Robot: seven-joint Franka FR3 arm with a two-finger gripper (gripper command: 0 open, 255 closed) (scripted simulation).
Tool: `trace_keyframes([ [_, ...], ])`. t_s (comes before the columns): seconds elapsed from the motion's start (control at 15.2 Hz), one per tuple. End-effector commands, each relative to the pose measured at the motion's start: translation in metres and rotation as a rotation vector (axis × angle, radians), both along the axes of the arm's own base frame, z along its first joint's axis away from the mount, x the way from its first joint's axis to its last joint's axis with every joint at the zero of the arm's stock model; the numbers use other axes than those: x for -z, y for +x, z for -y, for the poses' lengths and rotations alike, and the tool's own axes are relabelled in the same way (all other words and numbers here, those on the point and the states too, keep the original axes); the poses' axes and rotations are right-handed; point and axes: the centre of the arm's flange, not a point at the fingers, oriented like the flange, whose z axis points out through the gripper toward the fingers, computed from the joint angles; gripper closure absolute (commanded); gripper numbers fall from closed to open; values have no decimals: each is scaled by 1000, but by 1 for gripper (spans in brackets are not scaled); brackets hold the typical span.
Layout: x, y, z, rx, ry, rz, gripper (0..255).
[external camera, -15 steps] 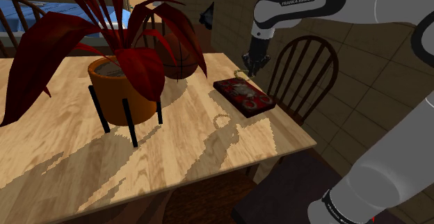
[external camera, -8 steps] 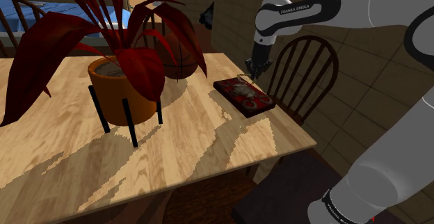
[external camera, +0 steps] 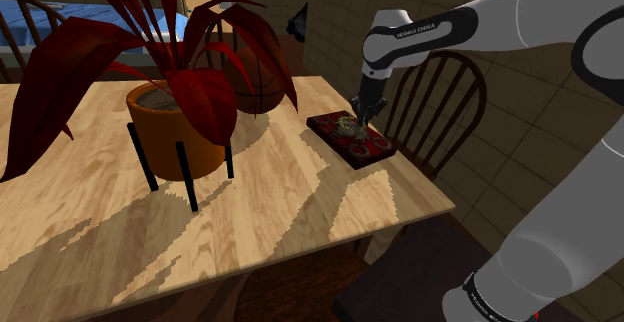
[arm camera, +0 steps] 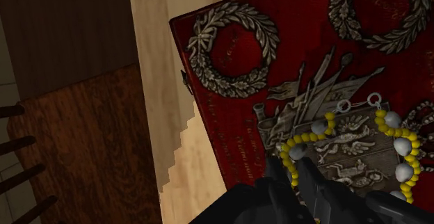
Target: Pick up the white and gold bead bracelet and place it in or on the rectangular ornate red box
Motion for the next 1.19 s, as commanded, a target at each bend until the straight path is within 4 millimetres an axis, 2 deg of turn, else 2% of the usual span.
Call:
trace_keyframes([
  [0.0,11,0,1,0,0,1,255],
  [0.53,11,0,1,0,0,1,255],
  [0.59,11,0,1,0,0,1,0],
  [0.92,11,0,1,0,0,1,0],
  [1.12,-29,1,1,0,0,1,0],
])
